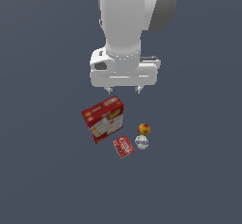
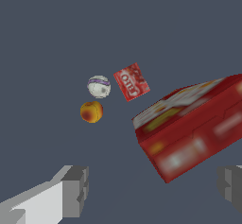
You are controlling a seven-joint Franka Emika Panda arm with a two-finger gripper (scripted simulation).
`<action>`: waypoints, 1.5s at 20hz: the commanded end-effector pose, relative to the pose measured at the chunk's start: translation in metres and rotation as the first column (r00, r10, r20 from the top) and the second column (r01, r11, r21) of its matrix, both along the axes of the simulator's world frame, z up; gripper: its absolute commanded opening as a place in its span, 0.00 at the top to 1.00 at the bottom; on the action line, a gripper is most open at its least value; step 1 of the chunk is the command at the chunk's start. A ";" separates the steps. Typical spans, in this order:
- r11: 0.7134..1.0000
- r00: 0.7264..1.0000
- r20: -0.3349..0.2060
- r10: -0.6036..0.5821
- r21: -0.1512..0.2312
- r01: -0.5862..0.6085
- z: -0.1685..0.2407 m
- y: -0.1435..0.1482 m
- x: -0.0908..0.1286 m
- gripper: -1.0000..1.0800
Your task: Pick up a designated object from a clutter of objects.
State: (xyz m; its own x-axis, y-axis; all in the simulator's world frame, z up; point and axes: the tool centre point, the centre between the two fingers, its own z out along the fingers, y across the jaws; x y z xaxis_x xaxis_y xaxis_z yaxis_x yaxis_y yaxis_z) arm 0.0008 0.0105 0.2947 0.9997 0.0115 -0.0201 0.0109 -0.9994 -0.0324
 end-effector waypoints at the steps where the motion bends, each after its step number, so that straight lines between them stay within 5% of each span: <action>1: 1.000 1.000 0.000 0.020 -0.002 -0.020 -0.002 0.001 0.002 0.04; 10: 0.986 0.986 0.003 0.168 -0.015 -0.168 -0.020 0.007 0.014 0.04; 16: 0.945 0.945 0.002 0.326 -0.027 -0.326 -0.039 0.014 0.027 0.04; 23: 0.854 0.854 -0.002 0.520 -0.036 -0.520 -0.066 0.024 0.042 0.04; 30: 0.723 0.723 -0.005 0.691 -0.039 -0.690 -0.094 0.036 0.056 0.04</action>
State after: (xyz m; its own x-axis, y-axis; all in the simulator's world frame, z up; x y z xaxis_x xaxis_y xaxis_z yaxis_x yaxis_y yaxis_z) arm 0.0535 0.0437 0.2068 0.7483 0.6629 -0.0252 0.6632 -0.7484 0.0061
